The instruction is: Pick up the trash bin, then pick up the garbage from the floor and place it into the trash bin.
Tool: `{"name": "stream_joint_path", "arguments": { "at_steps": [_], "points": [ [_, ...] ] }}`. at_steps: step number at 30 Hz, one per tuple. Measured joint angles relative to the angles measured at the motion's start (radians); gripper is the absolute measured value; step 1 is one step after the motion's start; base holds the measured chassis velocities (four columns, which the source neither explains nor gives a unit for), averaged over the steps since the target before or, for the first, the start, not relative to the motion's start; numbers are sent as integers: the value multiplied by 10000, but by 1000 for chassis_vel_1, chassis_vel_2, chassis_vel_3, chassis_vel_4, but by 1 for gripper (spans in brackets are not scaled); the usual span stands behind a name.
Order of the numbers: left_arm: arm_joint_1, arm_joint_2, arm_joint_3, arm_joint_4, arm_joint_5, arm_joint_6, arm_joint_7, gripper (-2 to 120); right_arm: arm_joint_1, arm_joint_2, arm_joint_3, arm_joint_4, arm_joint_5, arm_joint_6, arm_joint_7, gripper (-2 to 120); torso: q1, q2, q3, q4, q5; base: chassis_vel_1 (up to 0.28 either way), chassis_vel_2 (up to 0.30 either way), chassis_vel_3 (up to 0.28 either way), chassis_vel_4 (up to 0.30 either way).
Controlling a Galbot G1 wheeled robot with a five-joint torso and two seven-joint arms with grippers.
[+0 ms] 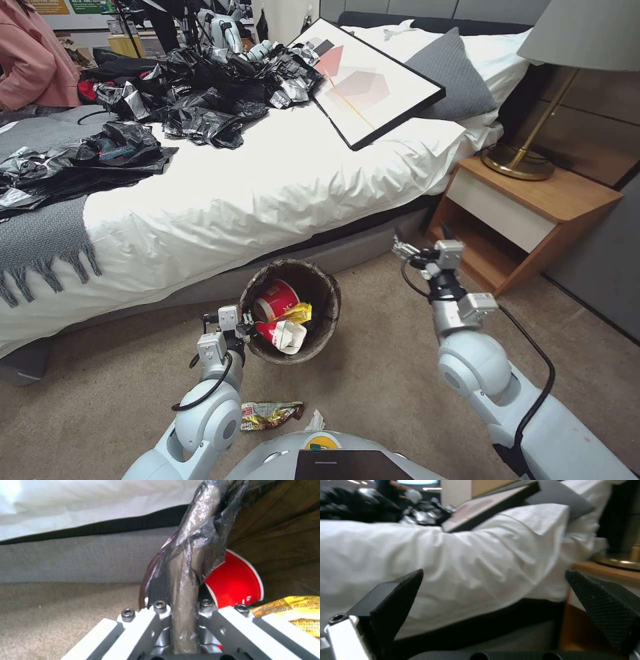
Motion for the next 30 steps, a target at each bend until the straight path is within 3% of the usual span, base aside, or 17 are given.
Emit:
{"name": "stream_joint_path", "arguments": {
  "at_steps": [5,13,30],
  "points": [
    [49,21,-36,-6,177,-72,10,0,-998,505,532,-434,-1174,515,-32,100,0,0,0,2,0,0,0,0,0],
    [136,14,-59,-64,250,-89,9,0,-1339,847,636,-710,-1802,697,-45,100,0,0,0,3,-1,0,0,0,0],
    [267,-12,-112,-174,203,-136,-99,0,-1431,1160,451,-925,-2152,768,-43,100,0,0,0,2,-1,0,0,0,0]
  ]
}}
